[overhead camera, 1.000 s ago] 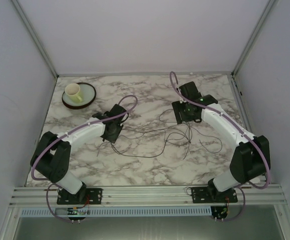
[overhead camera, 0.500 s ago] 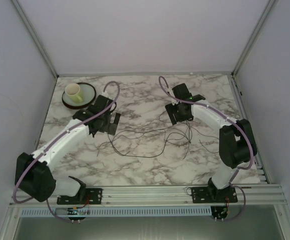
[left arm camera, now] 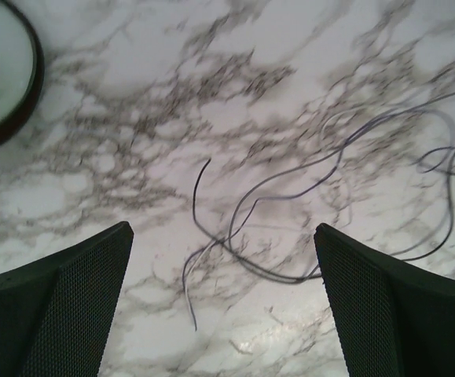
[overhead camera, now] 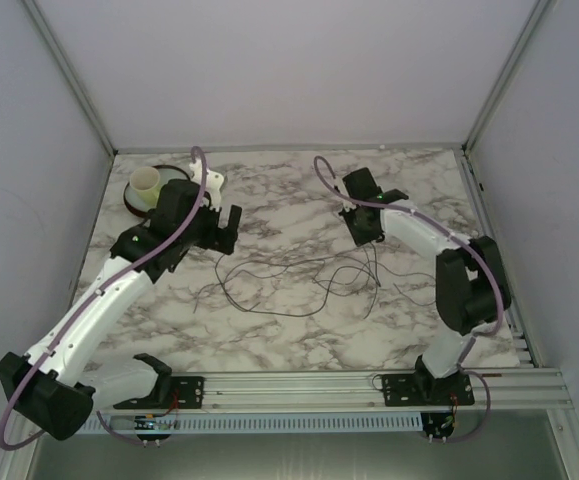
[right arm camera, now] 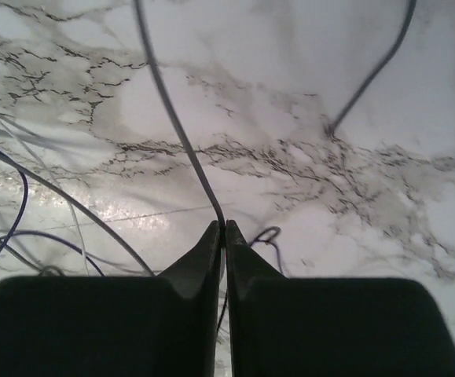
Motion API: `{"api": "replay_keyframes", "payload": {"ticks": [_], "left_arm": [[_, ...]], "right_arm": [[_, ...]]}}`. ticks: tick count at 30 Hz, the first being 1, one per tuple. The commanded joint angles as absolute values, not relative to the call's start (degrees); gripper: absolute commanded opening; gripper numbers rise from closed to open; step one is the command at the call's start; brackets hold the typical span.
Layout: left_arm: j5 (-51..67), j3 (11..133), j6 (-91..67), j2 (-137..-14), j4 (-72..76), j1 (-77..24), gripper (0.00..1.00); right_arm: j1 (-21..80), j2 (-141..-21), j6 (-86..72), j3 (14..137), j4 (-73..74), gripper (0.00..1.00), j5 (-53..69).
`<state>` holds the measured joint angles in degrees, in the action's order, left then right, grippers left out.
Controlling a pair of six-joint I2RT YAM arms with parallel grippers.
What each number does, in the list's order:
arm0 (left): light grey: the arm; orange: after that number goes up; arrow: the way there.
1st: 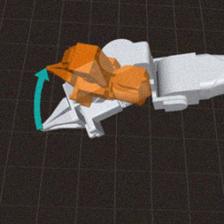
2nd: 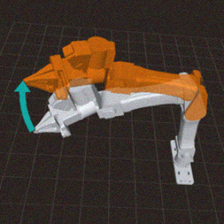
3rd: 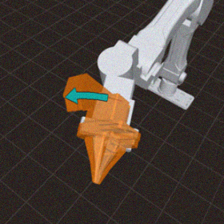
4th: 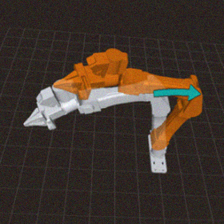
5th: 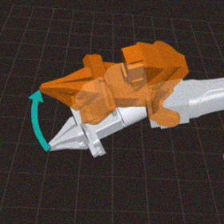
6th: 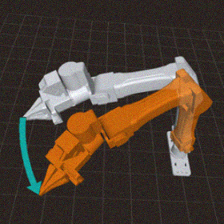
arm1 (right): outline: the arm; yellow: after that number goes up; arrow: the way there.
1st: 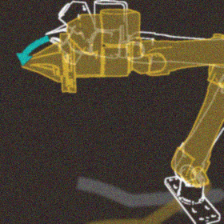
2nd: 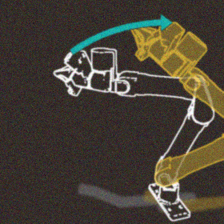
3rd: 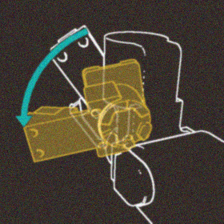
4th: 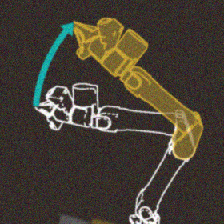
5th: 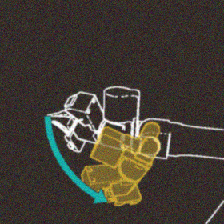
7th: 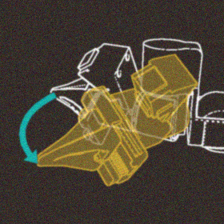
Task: Zip-tie the wires
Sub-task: Pick up the cable at the center of the board.
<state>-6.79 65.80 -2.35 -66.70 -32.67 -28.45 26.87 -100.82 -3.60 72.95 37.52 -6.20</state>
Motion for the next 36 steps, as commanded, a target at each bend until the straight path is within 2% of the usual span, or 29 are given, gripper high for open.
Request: {"api": "replay_keyframes", "payload": {"ticks": [1,8,17,19,27,36], "left_arm": [[0.54,67.71,0.28,-64.65,-23.59,-28.30,0.99],[10.90,69.72,0.00,-67.72,-10.80,-28.37,1.00],[15.55,76.68,0.57,-76.48,-5.35,-30.10,1.00],[15.65,77.91,0.61,-78.07,-3.27,-30.64,1.00],[17.41,80.23,-2.06,-84.75,11.36,-31.79,1.00],[17.84,76.16,-6.11,-92.49,31.63,-33.72,1.00]], "right_arm": [[26.94,-92.08,-3.92,76.89,39.20,0.00,-11.15],[26.63,-83.22,-2.78,84.33,45.55,0.00,-20.00],[25.93,-78.77,-1.25,90.97,48.73,0.00,-34.80],[25.93,-77.64,-1.14,92.64,47.37,0.00,-32.96],[25.92,-72.85,0.29,93.70,44.29,0.00,-12.18],[25.95,-69.95,-3.25,93.60,42.74,0.00,4.97]]}}
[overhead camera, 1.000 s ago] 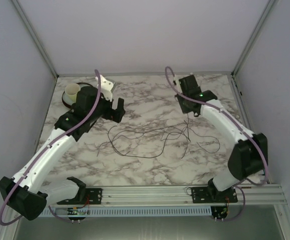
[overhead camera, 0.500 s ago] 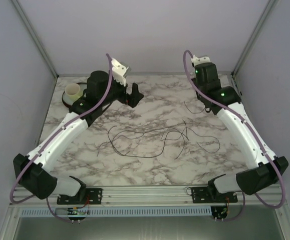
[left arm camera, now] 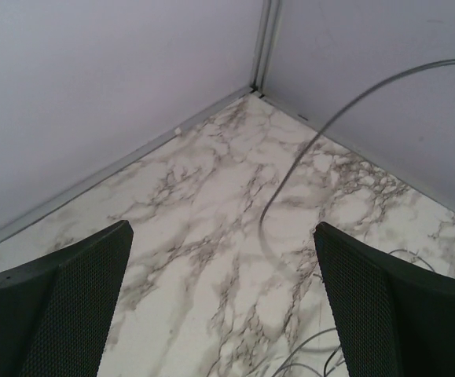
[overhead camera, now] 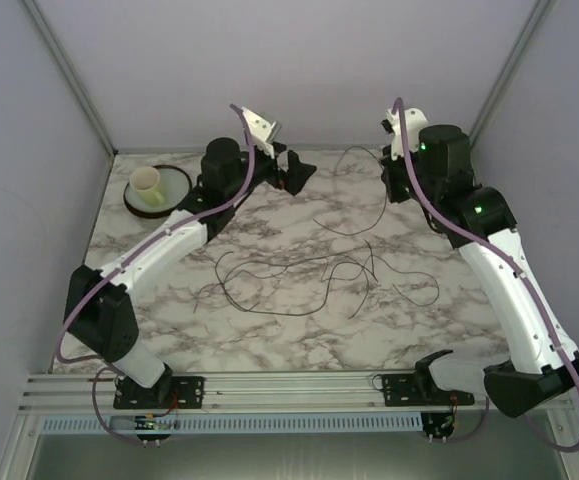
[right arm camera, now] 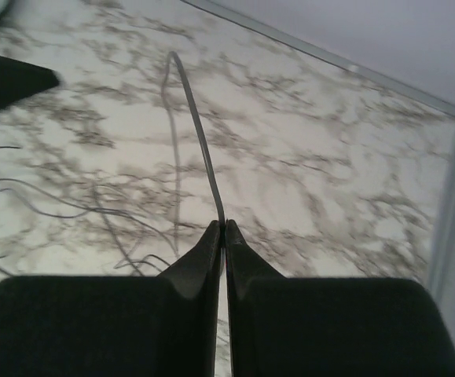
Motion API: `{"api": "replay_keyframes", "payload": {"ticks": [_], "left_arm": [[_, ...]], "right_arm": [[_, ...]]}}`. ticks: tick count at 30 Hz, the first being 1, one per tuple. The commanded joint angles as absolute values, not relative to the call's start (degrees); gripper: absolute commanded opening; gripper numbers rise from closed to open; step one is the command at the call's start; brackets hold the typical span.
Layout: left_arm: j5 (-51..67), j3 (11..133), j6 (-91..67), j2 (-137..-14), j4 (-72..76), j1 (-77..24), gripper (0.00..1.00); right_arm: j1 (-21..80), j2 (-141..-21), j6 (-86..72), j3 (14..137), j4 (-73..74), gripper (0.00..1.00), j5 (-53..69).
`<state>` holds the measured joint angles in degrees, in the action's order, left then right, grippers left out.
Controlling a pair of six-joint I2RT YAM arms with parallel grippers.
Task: Zip-tie the wires
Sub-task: Pick up the cable at the center of the board.
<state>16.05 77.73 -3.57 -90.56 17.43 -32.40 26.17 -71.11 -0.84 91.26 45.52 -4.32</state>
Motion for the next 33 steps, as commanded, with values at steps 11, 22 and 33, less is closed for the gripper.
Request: {"api": "replay_keyframes", "payload": {"ticks": [11,22,33], "left_arm": [[15.42,75.79,-4.72,-99.33,36.24,-37.87,0.86],[13.71,76.62,-7.65,-102.27,39.61,-38.05,0.15],[11.56,72.66,-6.67,-98.63,33.93,-37.92,0.35]], "right_arm": [[26.28,-66.60,-7.97,93.14,35.69,0.00,19.60],[26.21,-63.56,-8.81,92.40,35.07,0.00,15.44],[26.02,-63.48,-8.57,92.01,35.07,0.00,13.91]]}}
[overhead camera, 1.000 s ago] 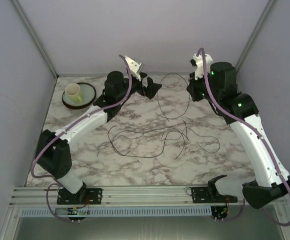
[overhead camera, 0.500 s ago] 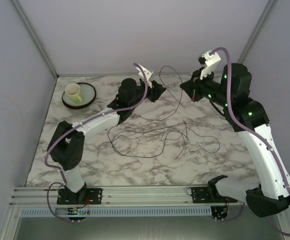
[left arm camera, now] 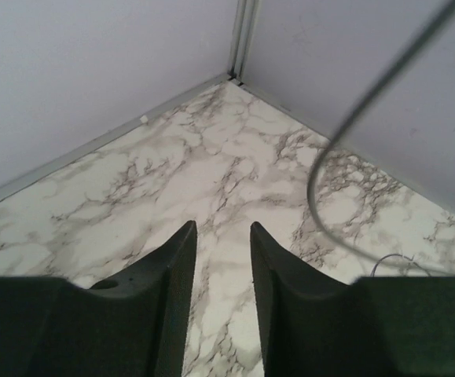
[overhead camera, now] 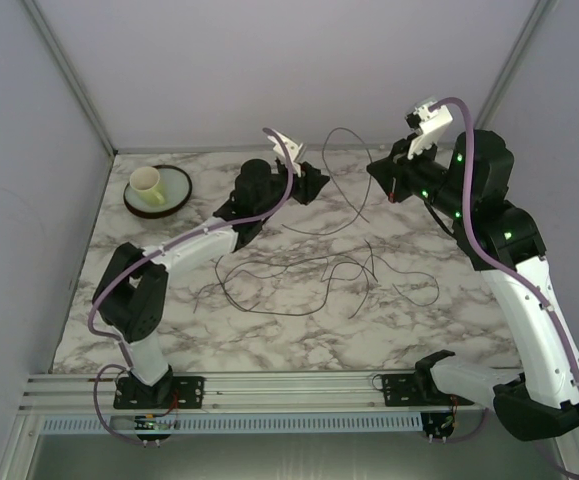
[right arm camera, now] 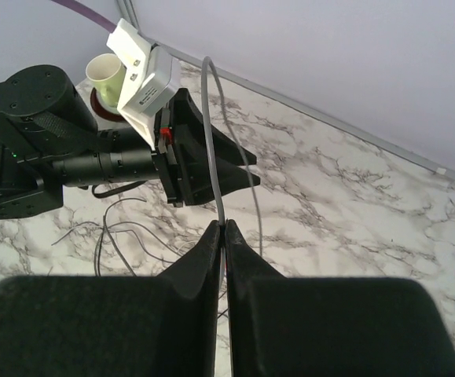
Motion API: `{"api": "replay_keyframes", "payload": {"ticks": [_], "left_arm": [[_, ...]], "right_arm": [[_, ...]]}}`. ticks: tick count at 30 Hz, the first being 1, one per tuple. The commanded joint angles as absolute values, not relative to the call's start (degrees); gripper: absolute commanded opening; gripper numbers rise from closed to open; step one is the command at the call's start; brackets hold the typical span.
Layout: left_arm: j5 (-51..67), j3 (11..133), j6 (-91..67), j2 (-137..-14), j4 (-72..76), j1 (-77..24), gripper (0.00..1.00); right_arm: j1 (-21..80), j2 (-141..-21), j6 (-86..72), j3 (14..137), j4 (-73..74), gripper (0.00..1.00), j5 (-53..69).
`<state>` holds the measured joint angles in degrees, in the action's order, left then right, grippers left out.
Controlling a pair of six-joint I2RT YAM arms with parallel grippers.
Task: Zip-tie the wires
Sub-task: Pick up the cable at the center of the board, then straighten the cable at the center of the board.
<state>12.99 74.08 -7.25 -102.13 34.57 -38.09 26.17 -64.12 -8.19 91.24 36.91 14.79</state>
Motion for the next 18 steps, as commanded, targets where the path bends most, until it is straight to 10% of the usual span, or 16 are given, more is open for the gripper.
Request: {"api": "replay_keyframes", "payload": {"ticks": [1,18], "left_arm": [[11.04,72.30,-6.60,-98.23,33.41,-37.82,0.39],[24.73,66.56,-12.73,-92.52,39.04,-36.64,0.70]], "right_arm": [[26.02,-63.46,-8.51,92.02,35.02,0.00,13.78],[25.94,-65.18,-9.41,90.94,33.32,0.00,15.99]]}}
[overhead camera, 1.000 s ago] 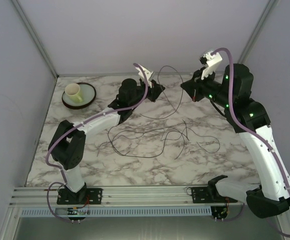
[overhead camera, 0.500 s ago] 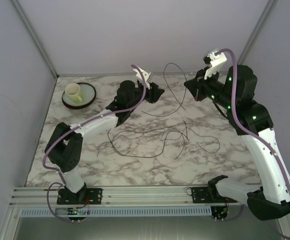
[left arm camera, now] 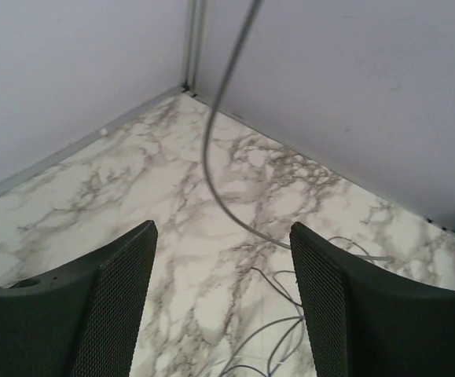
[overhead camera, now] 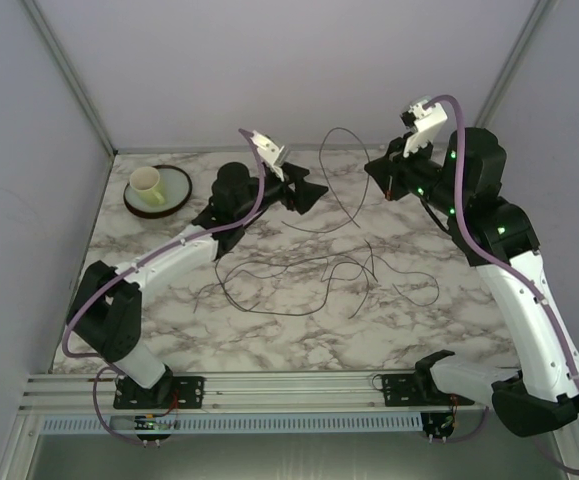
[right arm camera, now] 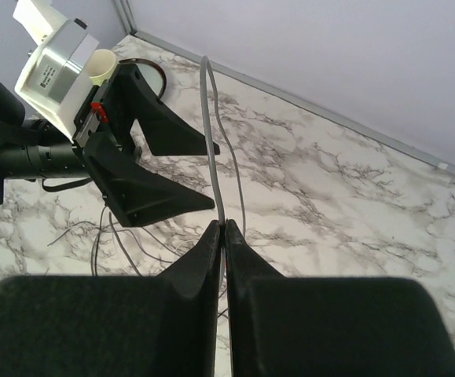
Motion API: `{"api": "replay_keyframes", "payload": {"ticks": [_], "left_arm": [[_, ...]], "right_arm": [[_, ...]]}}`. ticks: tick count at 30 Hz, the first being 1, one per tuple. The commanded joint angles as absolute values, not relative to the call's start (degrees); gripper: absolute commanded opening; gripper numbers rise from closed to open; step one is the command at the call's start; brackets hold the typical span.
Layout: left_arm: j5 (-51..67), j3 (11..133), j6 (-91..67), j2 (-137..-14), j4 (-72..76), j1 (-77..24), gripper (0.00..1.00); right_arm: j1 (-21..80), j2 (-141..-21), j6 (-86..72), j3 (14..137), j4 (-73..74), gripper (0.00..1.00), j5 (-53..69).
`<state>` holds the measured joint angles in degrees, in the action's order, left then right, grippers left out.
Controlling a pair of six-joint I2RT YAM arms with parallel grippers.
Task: Zip-tie the wires
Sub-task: Straighten the cable at the center of the board.
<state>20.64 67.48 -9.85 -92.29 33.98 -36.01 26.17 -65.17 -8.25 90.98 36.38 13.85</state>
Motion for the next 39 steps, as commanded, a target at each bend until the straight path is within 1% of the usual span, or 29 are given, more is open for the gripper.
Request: {"api": "replay_keyframes", "payload": {"ticks": [1,6,10,12,18,20,23,27,28,32,36,39], "left_arm": [[24.60,66.72,-12.94,-93.17,39.41,-36.85,0.71],[23.24,68.90,-14.03,-97.42,40.78,-37.90,0.70],[21.66,69.84,-15.35,-99.60,44.41,-37.97,0.56],[20.76,70.48,-15.67,-100.65,45.91,-37.97,0.51],[19.58,71.34,-18.66,-102.91,52.47,-37.99,0.50],[19.36,71.37,-19.75,-103.45,54.27,-37.97,0.45],[19.03,71.39,-19.55,-103.39,53.70,-37.97,0.28],[17.44,70.47,-13.92,-100.12,45.08,-37.90,0.04],[16.57,70.34,-11.72,-98.90,41.68,-37.88,0.00],[12.12,69.73,-2.68,-93.25,28.71,-37.90,0.00],[7.43,71.81,5.00,-88.57,13.29,-37.94,0.00],[4.10,73.92,8.52,-85.70,2.70,-37.91,0.00]], "right_arm": [[25.94,-64.98,-9.73,90.70,32.84,0.00,16.52],[25.93,-64.19,-11.12,89.38,31.11,0.00,18.70],[25.93,-63.29,-11.50,88.07,31.11,0.00,18.64],[25.94,-62.86,-11.77,87.44,31.13,0.00,18.69],[25.93,-61.99,-11.96,86.69,31.14,0.00,18.99],[25.92,-61.84,-11.95,86.66,31.12,0.00,18.80],[25.84,-61.38,-11.70,86.45,31.26,0.00,17.41],[25.12,-61.18,-11.28,86.74,33.97,0.00,11.36],[24.81,-61.60,-11.13,87.10,35.32,0.00,9.60],[24.57,-65.69,-9.95,89.50,42.53,0.00,2.96],[24.99,-71.75,-8.24,92.14,50.31,0.00,-2.70],[26.72,-75.75,-7.18,93.51,55.13,0.00,-9.14]]}}
